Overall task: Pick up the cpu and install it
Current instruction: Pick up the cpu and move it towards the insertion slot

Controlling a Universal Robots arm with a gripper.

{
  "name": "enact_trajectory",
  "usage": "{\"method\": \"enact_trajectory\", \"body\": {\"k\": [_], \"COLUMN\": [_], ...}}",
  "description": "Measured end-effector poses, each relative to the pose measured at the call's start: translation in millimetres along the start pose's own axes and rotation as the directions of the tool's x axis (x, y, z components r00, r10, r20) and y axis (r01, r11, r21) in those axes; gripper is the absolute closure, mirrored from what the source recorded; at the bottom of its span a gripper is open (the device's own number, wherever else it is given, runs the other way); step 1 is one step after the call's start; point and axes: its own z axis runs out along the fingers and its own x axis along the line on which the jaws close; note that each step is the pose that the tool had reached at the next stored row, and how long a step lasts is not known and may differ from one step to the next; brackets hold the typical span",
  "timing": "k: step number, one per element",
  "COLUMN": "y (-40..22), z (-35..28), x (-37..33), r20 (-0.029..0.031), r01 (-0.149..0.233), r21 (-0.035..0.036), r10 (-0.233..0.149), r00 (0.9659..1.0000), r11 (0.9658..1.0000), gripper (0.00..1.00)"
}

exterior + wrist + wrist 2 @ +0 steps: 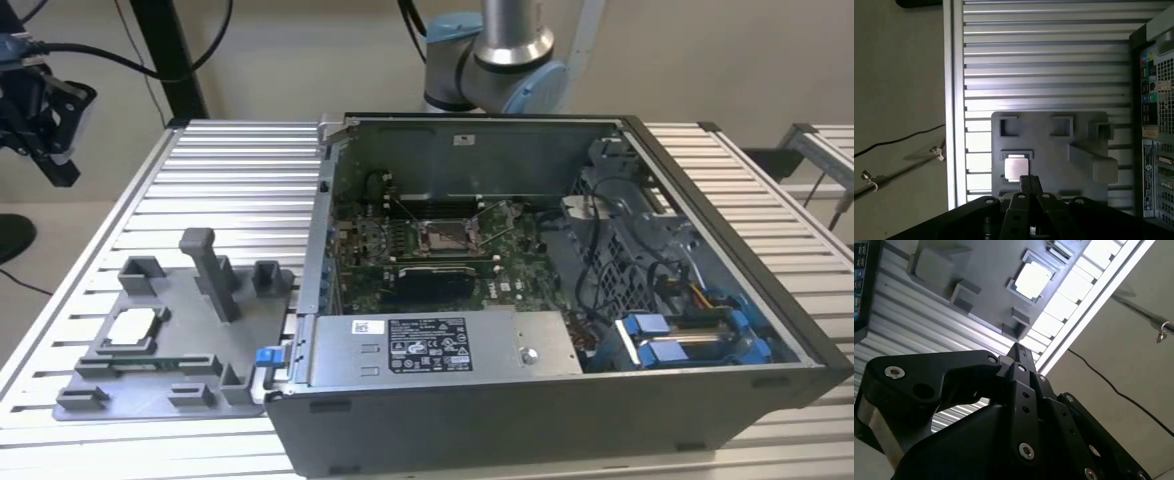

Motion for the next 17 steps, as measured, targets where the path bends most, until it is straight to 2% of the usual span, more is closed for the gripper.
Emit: {"method": "enact_trajectory", "body": {"k": [5,17], "y": [-0.3,-0.2], "z": [0.6,0.7], "x": [4.0,4.7], "r20": [0.0000,0.0000], "r01": [0.000,0.000], "r21": [0.0000,0.0000], "r10": [0.000,0.000], "r00": [1.0000,1.0000], "r11": [1.0000,1.0000], "gripper": [1.00,1.00]}}
